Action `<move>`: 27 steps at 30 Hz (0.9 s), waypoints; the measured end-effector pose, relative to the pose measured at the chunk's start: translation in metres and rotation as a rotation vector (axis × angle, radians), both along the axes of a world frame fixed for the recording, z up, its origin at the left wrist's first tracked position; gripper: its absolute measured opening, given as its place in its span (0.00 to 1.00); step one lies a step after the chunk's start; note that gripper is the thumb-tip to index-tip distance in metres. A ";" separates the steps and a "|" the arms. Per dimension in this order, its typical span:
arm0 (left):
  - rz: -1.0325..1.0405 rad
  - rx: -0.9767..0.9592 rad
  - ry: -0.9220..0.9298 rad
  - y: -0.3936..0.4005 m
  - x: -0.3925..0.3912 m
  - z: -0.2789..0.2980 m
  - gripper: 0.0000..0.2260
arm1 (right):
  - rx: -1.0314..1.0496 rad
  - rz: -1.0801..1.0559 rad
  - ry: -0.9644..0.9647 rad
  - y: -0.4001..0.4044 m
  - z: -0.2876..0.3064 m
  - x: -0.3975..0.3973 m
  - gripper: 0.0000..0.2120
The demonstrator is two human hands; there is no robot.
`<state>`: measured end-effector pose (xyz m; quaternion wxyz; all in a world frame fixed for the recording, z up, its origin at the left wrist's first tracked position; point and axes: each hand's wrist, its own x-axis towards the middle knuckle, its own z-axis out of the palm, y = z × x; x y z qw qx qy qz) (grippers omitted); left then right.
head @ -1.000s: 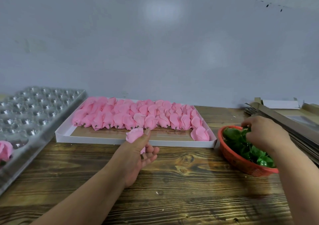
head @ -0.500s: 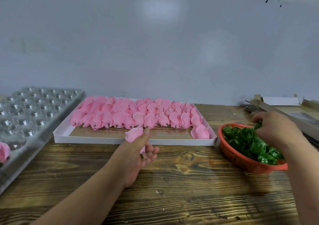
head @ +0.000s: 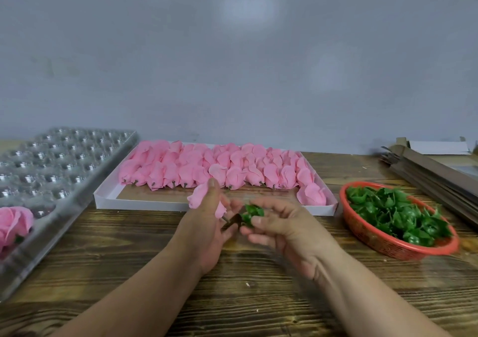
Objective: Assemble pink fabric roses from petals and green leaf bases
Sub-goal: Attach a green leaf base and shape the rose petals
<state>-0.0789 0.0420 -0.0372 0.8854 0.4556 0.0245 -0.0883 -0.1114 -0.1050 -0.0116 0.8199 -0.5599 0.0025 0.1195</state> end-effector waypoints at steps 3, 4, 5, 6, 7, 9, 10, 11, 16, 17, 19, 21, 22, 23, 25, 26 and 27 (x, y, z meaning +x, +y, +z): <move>0.041 -0.003 -0.030 -0.003 -0.001 0.000 0.21 | -0.027 -0.043 0.032 0.014 -0.009 -0.006 0.17; 0.047 -0.004 -0.040 -0.005 -0.002 0.000 0.22 | -0.048 -0.067 0.035 0.017 -0.011 -0.007 0.15; 0.046 -0.005 -0.052 -0.006 -0.003 0.001 0.21 | -0.067 -0.090 0.032 0.020 -0.012 -0.008 0.13; 0.041 0.003 -0.068 -0.007 -0.004 0.002 0.20 | -0.084 -0.110 0.026 0.022 -0.013 -0.009 0.12; 0.035 0.018 -0.082 -0.008 -0.006 0.003 0.19 | -0.097 -0.125 0.016 0.024 -0.013 -0.010 0.12; 0.022 0.054 -0.099 -0.009 -0.008 0.003 0.20 | -0.112 -0.144 -0.013 0.027 -0.014 -0.013 0.12; 0.009 0.078 -0.104 -0.009 -0.009 0.003 0.25 | -0.110 -0.150 -0.033 0.029 -0.013 -0.014 0.12; -0.011 0.104 -0.110 -0.009 -0.011 0.004 0.30 | -0.105 -0.153 -0.056 0.031 -0.013 -0.015 0.12; -0.016 0.184 -0.208 -0.010 -0.013 0.001 0.20 | -0.073 -0.138 -0.151 0.035 -0.011 -0.020 0.16; -0.018 0.186 -0.217 -0.011 -0.013 0.000 0.20 | -0.055 -0.121 -0.165 0.034 -0.011 -0.021 0.17; -0.022 0.203 -0.222 -0.011 -0.013 -0.002 0.20 | -0.013 -0.108 -0.171 0.034 -0.011 -0.022 0.19; -0.016 0.224 -0.232 -0.013 -0.014 -0.004 0.17 | 0.030 -0.135 -0.141 0.033 -0.012 -0.021 0.19; -0.017 0.226 -0.237 -0.013 -0.015 -0.004 0.16 | 0.050 -0.149 -0.130 0.033 -0.012 -0.021 0.18; -0.022 0.225 -0.239 -0.014 -0.016 -0.004 0.15 | 0.067 -0.163 -0.122 0.033 -0.013 -0.021 0.16; -0.025 0.217 -0.231 -0.016 -0.017 -0.003 0.15 | 0.093 -0.196 -0.101 0.032 -0.015 -0.021 0.12; -0.028 0.211 -0.226 -0.016 -0.018 -0.003 0.15 | 0.102 -0.207 -0.088 0.032 -0.015 -0.021 0.09; -0.033 0.203 -0.221 -0.017 -0.018 -0.002 0.15 | 0.103 -0.213 -0.081 0.032 -0.016 -0.021 0.08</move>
